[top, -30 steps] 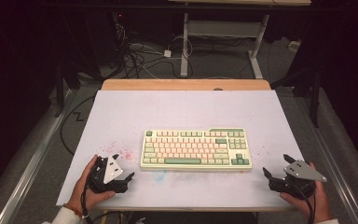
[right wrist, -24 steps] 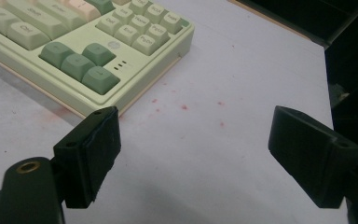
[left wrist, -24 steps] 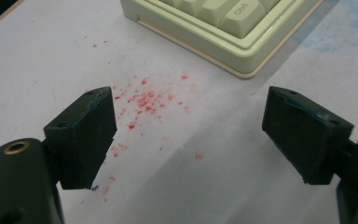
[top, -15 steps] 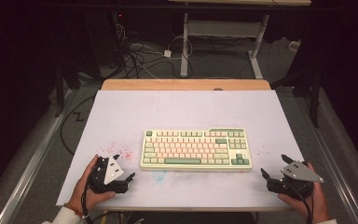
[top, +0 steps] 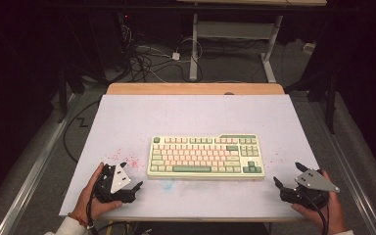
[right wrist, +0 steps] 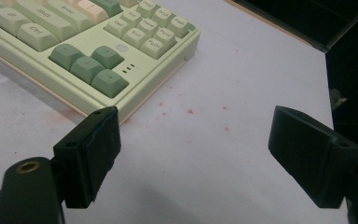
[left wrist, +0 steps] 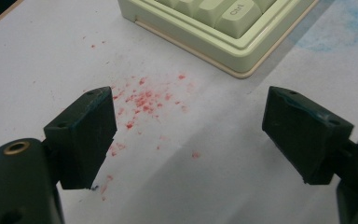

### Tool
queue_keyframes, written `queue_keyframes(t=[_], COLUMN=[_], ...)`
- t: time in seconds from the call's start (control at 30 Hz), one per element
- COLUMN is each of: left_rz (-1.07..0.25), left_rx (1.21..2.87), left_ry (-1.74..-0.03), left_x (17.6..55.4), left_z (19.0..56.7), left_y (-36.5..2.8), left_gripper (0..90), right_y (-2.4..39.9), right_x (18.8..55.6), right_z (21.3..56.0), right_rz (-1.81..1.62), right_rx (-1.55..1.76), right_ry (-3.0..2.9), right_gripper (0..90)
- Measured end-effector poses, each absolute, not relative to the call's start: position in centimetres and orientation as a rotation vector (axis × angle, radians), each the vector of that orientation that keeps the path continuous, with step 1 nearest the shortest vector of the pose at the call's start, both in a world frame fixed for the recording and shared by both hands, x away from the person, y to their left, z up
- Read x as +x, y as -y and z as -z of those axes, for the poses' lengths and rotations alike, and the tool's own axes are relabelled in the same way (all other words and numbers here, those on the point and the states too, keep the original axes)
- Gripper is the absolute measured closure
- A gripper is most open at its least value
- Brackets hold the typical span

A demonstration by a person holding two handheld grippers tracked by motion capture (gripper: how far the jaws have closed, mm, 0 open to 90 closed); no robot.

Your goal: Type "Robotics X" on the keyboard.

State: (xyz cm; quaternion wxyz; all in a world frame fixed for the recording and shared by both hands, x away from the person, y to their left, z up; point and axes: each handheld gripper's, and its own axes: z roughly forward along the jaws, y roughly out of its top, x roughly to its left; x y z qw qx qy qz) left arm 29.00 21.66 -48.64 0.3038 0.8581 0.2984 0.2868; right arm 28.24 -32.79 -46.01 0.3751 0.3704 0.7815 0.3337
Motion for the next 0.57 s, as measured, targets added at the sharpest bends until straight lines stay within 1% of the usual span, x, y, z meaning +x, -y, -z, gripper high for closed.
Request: queue_keyframes(t=[0.57], left_rz=[-0.752], left_rx=[2.28], left_ry=[-0.791], left_x=[29.32], left_z=[48.65], left_y=[-21.4], left_gripper=[16.4], right_y=[32.78], right_x=[28.4], right_z=[46.13], right_rz=[-0.849], right_rx=[0.948], right_ry=[-2.004], right_gripper=[16.9])
